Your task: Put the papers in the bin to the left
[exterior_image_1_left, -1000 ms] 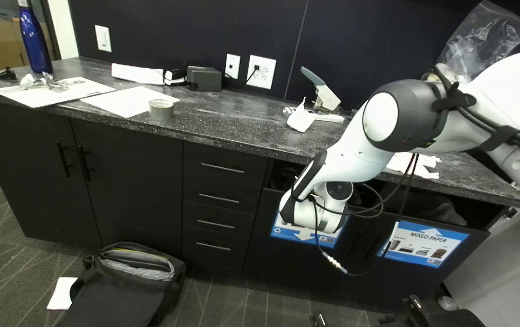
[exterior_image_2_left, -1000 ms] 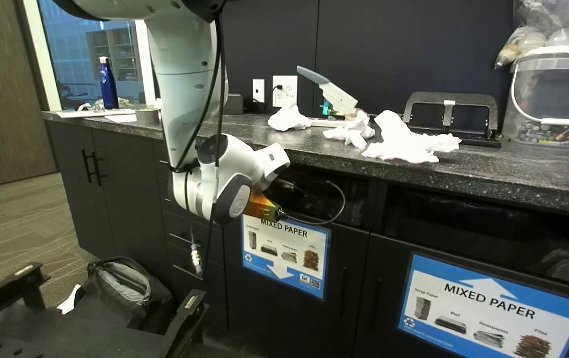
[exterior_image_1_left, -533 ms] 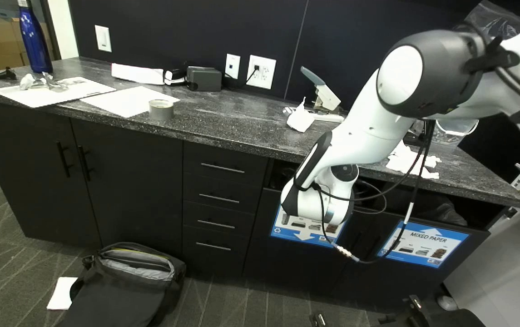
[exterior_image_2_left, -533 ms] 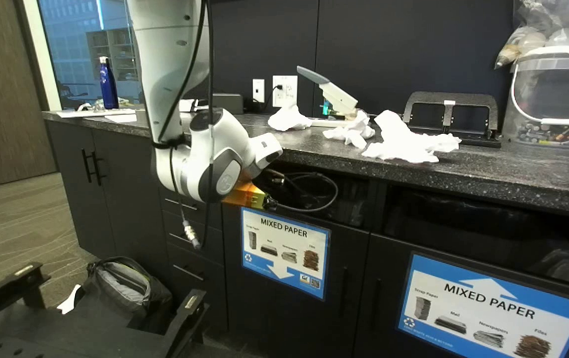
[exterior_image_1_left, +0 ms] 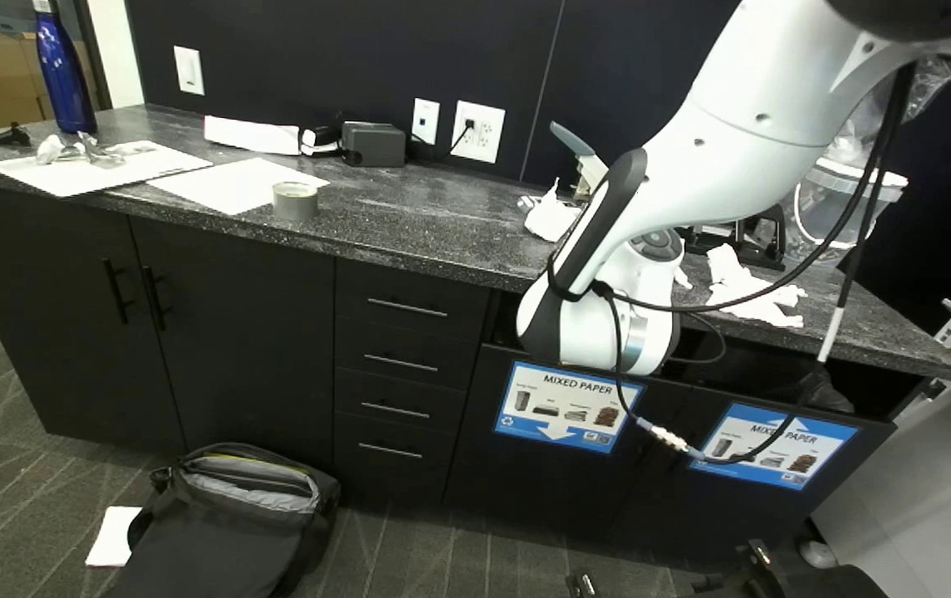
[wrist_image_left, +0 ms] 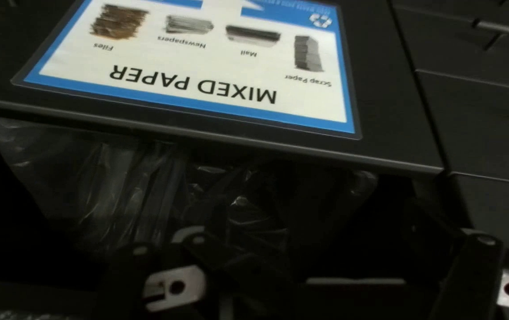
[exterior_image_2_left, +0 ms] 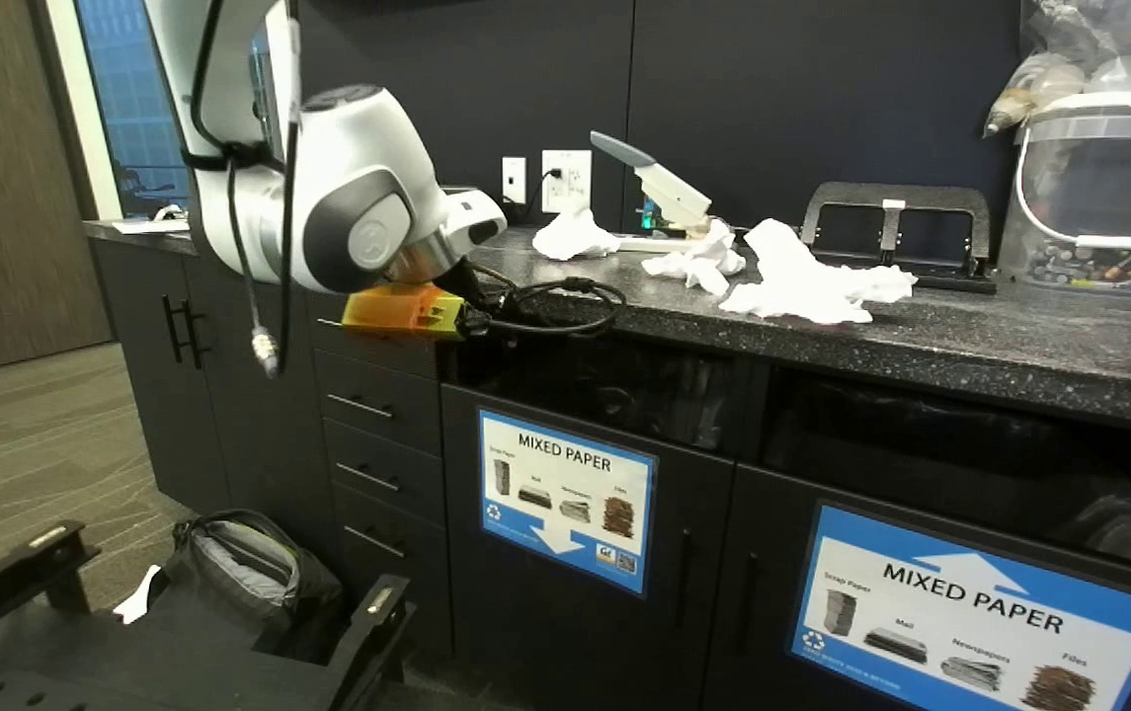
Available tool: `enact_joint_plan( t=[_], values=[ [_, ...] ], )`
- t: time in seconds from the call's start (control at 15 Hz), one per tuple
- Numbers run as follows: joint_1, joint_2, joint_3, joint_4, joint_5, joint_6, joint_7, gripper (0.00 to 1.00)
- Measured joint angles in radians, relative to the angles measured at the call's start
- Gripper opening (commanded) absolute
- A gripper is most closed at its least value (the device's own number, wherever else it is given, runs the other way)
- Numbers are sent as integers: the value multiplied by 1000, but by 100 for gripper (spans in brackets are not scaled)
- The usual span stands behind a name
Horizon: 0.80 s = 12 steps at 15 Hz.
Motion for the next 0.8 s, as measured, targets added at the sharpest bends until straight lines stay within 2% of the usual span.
enact_joint_plan(
  t=[0.27,0.4,0.53,0.8],
  values=[
    [83,-178,-54,-27,0,-270,-31,100],
    [85,-239,-69,9,-1,-364,-32,100],
    [18,-268,-49,72,-96,-428,24,100],
    [-157,-228,17,255,-66,-505,-8,100]
  ],
)
